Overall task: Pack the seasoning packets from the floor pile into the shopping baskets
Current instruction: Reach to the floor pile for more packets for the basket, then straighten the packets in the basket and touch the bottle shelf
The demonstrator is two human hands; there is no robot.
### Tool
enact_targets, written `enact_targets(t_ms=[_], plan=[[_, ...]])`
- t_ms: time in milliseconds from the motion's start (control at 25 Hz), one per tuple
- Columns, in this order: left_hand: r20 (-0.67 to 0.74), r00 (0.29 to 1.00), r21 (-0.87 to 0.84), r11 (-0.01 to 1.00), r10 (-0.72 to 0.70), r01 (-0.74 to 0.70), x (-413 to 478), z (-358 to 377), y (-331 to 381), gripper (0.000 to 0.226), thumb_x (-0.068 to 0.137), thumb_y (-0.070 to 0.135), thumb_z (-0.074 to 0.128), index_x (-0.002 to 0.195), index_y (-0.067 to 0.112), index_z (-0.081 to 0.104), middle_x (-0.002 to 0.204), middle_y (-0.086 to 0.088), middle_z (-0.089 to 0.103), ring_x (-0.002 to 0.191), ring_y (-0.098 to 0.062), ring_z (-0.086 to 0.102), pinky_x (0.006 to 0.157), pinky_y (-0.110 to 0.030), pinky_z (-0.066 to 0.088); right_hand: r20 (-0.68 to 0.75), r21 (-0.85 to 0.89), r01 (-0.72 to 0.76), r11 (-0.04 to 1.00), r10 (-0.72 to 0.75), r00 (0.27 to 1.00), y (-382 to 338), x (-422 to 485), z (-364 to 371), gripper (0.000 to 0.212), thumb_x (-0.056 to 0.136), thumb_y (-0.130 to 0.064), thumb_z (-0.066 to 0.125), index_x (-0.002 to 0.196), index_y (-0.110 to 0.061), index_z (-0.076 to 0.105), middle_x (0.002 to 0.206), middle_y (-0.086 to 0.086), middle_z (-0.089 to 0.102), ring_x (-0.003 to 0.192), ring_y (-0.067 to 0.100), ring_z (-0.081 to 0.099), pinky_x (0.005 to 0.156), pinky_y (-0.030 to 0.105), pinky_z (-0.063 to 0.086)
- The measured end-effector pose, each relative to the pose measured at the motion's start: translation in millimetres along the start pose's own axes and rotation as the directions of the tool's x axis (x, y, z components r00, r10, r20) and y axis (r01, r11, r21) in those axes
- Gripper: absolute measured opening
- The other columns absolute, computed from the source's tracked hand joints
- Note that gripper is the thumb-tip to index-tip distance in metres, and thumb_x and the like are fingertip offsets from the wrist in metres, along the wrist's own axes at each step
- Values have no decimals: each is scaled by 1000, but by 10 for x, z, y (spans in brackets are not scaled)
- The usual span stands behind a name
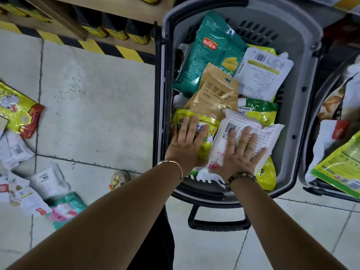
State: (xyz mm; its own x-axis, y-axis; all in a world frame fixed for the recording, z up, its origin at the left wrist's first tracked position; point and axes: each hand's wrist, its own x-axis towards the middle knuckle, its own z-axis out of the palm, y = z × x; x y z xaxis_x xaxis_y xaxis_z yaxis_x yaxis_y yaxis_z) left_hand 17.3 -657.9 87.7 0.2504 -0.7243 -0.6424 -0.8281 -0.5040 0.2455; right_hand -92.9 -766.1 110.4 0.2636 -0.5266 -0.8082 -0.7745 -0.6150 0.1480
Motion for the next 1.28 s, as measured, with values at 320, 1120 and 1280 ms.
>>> enact_targets(t_ms=[320, 1120, 1280], plan=[[0, 1000, -40, 999, -11, 11, 73, 24, 22, 92, 91, 8, 44, 142, 23, -31, 142, -13, -44, 139, -40, -26, 110, -45, 29, -35, -33, 2, 999, -3, 999, 20, 48, 88, 145, 56, -80, 59, 115, -19, -58, 120, 15, -63, 109, 36, -58, 87, 63, -30], [53, 446, -929, 120, -894, 350, -2741, 496, -1973, 49, 82, 38, 69, 126, 25, 54, 125, 5, 55, 111, -15, 54, 80, -22, 39, -293, -94, 706, 702, -697, 654, -2461, -1329, -288, 58, 79, -25, 68, 134, -18, 50, 119, 10, 65, 98, 31, 65, 72, 42, 53], [249, 296, -930, -143, -922, 337, -3517, 1218, -2349, 50, 80, 39, 70, 125, 23, 55, 125, 4, 56, 111, -15, 55, 84, -26, 41, -110, -168, 762, 626, -780, 616, -3315, -1636, 332, 51, 88, -32, 56, 136, -23, 45, 124, 2, 61, 106, 24, 61, 81, 41, 52]])
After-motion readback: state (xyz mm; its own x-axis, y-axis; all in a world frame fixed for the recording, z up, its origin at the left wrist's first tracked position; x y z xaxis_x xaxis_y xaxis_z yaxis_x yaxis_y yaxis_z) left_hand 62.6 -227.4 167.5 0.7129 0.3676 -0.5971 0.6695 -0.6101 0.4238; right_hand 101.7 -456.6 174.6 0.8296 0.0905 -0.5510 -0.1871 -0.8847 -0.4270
